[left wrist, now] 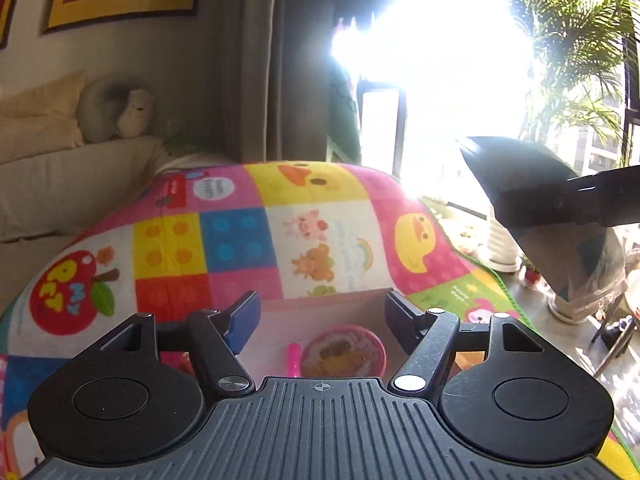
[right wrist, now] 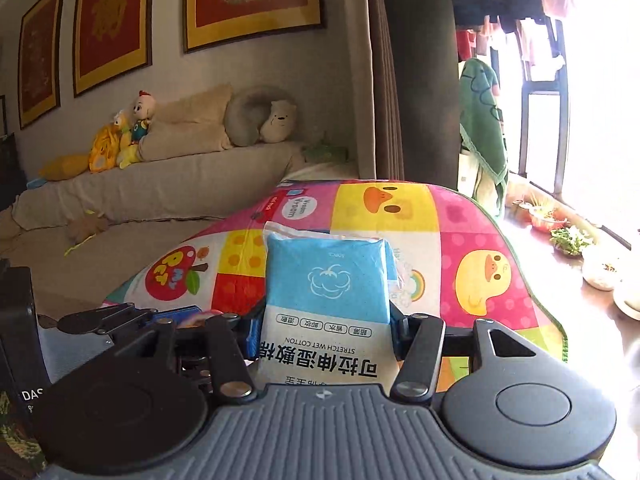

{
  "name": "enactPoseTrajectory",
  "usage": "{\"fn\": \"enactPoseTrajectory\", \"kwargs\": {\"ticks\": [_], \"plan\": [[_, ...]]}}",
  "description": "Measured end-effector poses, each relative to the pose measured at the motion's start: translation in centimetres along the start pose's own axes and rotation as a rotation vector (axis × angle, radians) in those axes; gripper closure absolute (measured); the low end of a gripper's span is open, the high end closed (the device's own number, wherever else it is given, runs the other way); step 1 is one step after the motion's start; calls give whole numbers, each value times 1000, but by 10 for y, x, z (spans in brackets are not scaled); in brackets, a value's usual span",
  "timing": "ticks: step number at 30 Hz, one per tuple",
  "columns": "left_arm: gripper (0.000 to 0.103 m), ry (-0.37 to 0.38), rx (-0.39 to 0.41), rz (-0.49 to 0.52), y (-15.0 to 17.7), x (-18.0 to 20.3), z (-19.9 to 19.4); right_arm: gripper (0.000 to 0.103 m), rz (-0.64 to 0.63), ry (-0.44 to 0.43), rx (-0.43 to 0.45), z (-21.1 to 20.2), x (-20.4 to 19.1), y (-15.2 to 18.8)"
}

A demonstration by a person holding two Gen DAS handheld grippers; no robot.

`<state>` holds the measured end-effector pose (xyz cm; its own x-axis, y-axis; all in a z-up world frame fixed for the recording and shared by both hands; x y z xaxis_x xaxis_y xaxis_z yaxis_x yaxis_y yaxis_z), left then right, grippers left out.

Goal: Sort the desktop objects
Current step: 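Lower the wipes and toy drum into the pink box and open both grippers, then grasp the pink toy with a round lens using the right gripper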

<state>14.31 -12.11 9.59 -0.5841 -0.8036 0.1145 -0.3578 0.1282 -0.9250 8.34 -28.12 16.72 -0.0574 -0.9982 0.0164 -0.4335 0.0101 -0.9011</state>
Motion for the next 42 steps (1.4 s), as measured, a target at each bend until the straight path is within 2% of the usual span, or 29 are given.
{"fn": "enactPoseTrajectory", "kwargs": {"ticks": [2,5,9,13,16,20,22,23,24,26,30,34,38,40,42], "plan": [[14,-22,8,-21,16,-14,-14,49,-10,32,-12,15,2,3],[13,-58,-24,-39,47,-32,-33,49,-16,29,-55,37,3,11],[11,-18,-109,-69,87,-43,-36,49,12,-1,-125,72,-6,25],[8,0,-150,-83,108,-44,-31,48,29,-15,-206,108,-28,54],[7,14,-160,-91,114,-44,-30,37,14,-22,-247,121,-36,75],[6,47,-181,-93,122,-39,-24,36,-54,-40,-192,104,-47,87],[6,54,-188,-87,125,-36,-23,48,-119,-42,-172,97,-58,95],[6,50,-190,-84,126,-34,-24,57,-140,-50,-176,95,-64,98],[6,45,-191,-83,126,-33,-26,60,-150,-67,-201,95,-69,102],[6,22,-190,-82,128,-34,-36,60,-134,-120,-272,101,-80,113],[4,-42,-169,-79,130,-45,-63,61,-49,-161,-346,107,-82,119],[4,-154,-137,-96,130,-70,-84,61,19,-259,-443,94,-77,131],[4,-324,-172,-144,130,-107,-70,61,-57,-279,-448,69,-80,140],[7,-344,-180,-173,128,-120,-59,61,-88,-268,-450,61,-82,139],[16,-343,-187,-197,124,-130,-47,61,-109,-263,-425,56,-86,132]]}}
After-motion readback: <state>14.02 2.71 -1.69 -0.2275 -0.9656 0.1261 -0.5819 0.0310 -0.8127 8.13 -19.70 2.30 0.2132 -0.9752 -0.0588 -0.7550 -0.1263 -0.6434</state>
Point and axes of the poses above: each gripper's, at about its wrist camera, not at the fingertips, and z roughly the way its jaws point, x to its right, y to its underside, the point moved 6 cm from there along z, roughly the way its jaws point, and after that the axes turned 11 degrees about y, right-handed, at the moved point
